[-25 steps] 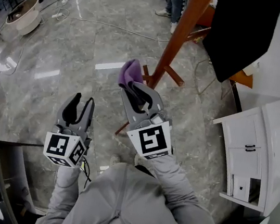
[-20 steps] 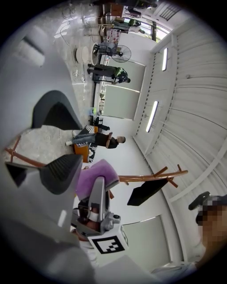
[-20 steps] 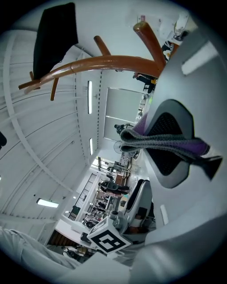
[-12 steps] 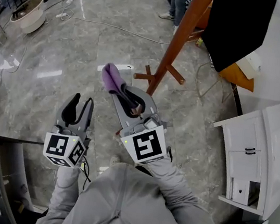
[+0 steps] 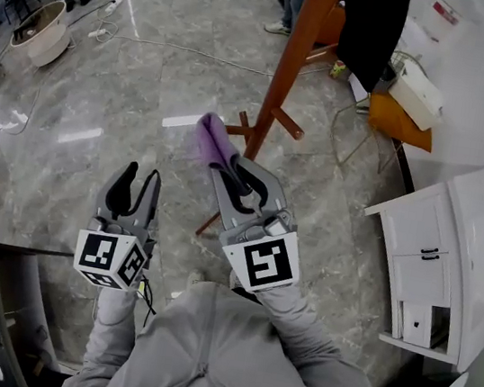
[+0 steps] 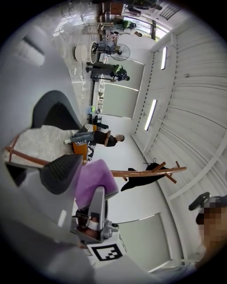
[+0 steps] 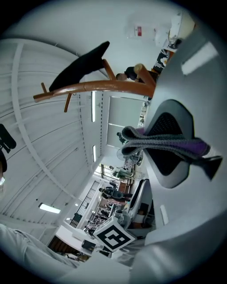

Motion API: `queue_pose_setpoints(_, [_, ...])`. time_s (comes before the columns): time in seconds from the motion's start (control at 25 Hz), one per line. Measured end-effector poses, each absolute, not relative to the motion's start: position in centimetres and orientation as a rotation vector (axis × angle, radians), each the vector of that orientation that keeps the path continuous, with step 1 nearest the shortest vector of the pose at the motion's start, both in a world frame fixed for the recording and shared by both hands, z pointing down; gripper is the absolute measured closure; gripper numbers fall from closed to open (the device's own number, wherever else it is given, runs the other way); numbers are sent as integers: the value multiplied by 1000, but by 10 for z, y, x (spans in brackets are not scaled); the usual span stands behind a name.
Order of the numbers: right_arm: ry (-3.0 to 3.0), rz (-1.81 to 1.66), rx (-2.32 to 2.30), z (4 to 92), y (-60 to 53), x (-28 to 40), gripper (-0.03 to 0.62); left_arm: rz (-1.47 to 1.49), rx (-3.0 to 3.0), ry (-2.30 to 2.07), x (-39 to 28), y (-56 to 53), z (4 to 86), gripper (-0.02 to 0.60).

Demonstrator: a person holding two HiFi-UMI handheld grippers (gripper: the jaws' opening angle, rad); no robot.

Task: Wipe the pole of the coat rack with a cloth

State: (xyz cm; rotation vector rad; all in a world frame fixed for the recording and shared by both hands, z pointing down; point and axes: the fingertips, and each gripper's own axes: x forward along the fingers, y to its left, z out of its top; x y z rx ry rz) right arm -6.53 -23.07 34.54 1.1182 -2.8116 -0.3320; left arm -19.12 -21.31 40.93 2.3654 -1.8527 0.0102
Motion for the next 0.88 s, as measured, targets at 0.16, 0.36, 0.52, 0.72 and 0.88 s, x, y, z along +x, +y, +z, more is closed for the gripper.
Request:
queue_pose_setpoints(0.16, [-2775, -315, 1217, 346, -232, -35, 540, 8, 2393, -1821, -178, -218, 409, 403])
queue_pose_setpoints(0.36, [-2717, -261, 1343, 352, -235, 3, 540, 7, 2432, -1782, -161, -225, 405, 403])
queue_pose_setpoints(0.52, [-2668, -238, 1430, 355, -237, 33, 540, 16, 2455, -1754, -148, -229, 403, 403])
queue_pose_setpoints(0.72, [-2619, -246, 1545, 358, -238, 70, 540, 25, 2480, -1725, -134, -232, 403, 403])
queue_pose_setpoints(0.88, [-2589, -211, 1619, 363, -235, 93, 540, 34, 2498, -1714, -128, -233, 401, 403])
